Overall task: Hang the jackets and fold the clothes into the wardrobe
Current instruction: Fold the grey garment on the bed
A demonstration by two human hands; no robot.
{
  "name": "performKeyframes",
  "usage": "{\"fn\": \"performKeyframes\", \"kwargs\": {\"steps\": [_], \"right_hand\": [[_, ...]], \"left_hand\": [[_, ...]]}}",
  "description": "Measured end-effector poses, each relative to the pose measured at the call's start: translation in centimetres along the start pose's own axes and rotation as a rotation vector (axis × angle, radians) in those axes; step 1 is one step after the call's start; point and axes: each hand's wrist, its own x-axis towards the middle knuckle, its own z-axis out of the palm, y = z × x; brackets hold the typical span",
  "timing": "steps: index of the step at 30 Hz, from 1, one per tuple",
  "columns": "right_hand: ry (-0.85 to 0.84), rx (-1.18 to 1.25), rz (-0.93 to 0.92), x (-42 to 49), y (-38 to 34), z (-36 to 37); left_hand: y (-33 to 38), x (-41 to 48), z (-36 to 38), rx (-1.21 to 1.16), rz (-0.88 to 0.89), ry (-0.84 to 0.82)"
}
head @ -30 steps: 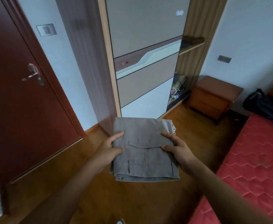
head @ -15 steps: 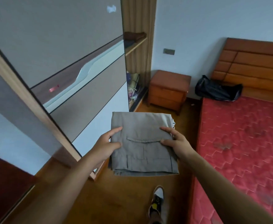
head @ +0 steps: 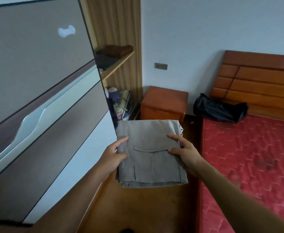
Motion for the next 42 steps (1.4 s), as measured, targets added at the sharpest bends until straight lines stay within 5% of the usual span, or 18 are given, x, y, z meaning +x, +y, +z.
{"fn": "performKeyframes", "kwargs": {"steps": [24,42], "right_hand": [[0.122,0.074,0.026,43.9,-16.6,-7.1],[-0.357,0.044,-0.022,79.7,-31.0,-8.8]], "left_hand": [[13.5,47.3,-2.7,-0.124,-0.035,-0.069],[21.2,72.3,-5.8,-0.215,-0.122,0.369]]}}
